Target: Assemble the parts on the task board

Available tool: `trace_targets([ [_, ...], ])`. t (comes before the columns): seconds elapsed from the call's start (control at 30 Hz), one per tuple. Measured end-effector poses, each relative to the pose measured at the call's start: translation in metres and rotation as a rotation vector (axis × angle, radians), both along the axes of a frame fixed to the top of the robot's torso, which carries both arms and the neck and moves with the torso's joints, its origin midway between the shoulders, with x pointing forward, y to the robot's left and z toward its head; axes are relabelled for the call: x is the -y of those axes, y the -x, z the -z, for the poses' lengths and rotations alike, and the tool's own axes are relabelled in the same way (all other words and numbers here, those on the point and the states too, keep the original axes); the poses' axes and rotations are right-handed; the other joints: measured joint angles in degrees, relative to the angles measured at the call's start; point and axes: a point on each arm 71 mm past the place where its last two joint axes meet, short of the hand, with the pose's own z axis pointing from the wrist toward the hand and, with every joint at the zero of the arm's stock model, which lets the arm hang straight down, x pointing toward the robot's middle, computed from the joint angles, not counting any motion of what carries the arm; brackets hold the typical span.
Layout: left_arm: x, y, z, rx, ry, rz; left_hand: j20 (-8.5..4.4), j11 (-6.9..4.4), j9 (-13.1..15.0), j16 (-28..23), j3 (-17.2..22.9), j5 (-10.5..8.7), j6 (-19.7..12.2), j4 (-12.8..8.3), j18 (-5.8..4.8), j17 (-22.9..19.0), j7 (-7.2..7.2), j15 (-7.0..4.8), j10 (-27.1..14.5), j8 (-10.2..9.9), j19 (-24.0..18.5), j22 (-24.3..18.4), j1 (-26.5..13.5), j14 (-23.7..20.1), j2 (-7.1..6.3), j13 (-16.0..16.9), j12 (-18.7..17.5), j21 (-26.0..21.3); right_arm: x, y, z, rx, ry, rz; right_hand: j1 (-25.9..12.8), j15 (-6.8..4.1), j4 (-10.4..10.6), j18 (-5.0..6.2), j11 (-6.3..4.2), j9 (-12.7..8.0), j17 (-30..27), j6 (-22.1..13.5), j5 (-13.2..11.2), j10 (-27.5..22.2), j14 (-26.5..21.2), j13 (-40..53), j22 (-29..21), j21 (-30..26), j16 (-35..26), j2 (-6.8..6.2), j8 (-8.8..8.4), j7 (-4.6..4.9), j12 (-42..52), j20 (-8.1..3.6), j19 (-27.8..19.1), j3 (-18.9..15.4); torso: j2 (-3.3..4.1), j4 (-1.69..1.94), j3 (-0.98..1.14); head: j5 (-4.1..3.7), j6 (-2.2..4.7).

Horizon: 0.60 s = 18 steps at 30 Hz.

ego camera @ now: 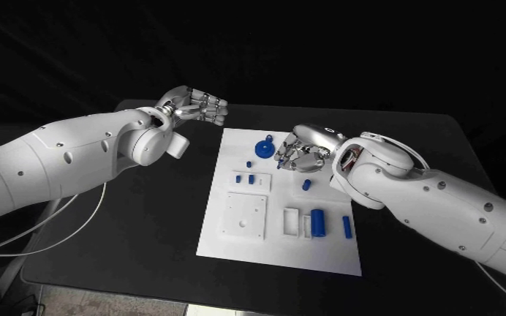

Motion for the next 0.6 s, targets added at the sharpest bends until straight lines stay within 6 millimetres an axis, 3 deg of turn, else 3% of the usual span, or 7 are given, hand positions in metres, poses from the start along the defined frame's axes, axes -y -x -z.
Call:
trace_targets([
  [0.17,0.004,-0.001,0.000,0.003,0.001,0.001,0.00,0.00,0.00,0.00,0.00,0.00,0.00,0.00,0.00,0.00,0.00,0.00,0.00,0.00,0.00,0.05,0.00,0.00,0.00,0.00,0.00,0.00,-0.019,0.011,0.013,0.017,0.027,-0.046,0.01,-0.14,-0.17,0.00,0.00,0.00,0.05,-0.01,0.00,0.00,0.16,-0.03,0.24,0.00,0.00,0.01,-0.01,0.00,-0.01,0.01,0.00,-0.17,-0.03,0.02,-0.05,2.44,-0.51],
  [0.3,0.007,-0.002,0.000,0.005,0.002,0.002,0.00,0.00,0.00,0.00,0.00,0.00,0.00,0.00,0.00,0.00,0.00,0.00,0.00,0.00,0.00,0.04,0.00,0.00,0.00,0.00,0.00,0.00,-0.029,0.019,0.023,0.039,0.049,-0.069,0.01,-0.14,-0.17,0.00,0.00,0.00,0.14,-0.01,0.00,0.00,0.16,-0.03,0.49,0.00,0.00,0.01,-0.11,0.01,-0.01,0.00,0.00,-0.17,-0.02,0.05,-0.07,3.87,-0.90],
  [0.5,0.009,-0.003,0.000,0.007,0.002,0.003,0.00,0.00,0.00,0.00,0.00,0.00,0.00,0.00,0.00,0.00,0.00,0.00,0.00,0.00,0.00,0.04,0.00,0.00,0.00,0.00,0.00,0.00,-0.040,0.028,0.038,0.071,0.064,-0.088,0.01,-0.05,-0.17,0.00,0.01,0.03,0.20,-0.02,-0.45,0.00,0.26,-0.02,1.04,-0.32,0.00,0.01,0.07,0.01,0.07,-0.15,0.34,-0.17,0.04,0.05,-0.06,5.42,-1.52],
  [0.6,0.010,-0.003,0.000,0.008,0.003,0.003,0.00,0.00,0.00,0.00,0.15,0.00,0.00,-0.15,0.00,0.00,0.00,0.00,0.00,0.00,0.00,0.21,0.00,0.00,0.00,0.00,0.00,0.00,-0.042,0.031,0.043,0.081,0.066,-0.091,0.01,-0.05,-0.17,0.00,0.00,0.05,0.20,-0.03,-0.45,0.00,0.26,-0.02,1.12,-0.32,0.00,0.01,0.07,0.02,0.18,-0.15,0.34,-0.17,0.05,0.07,-0.05,5.83,-1.79],
])
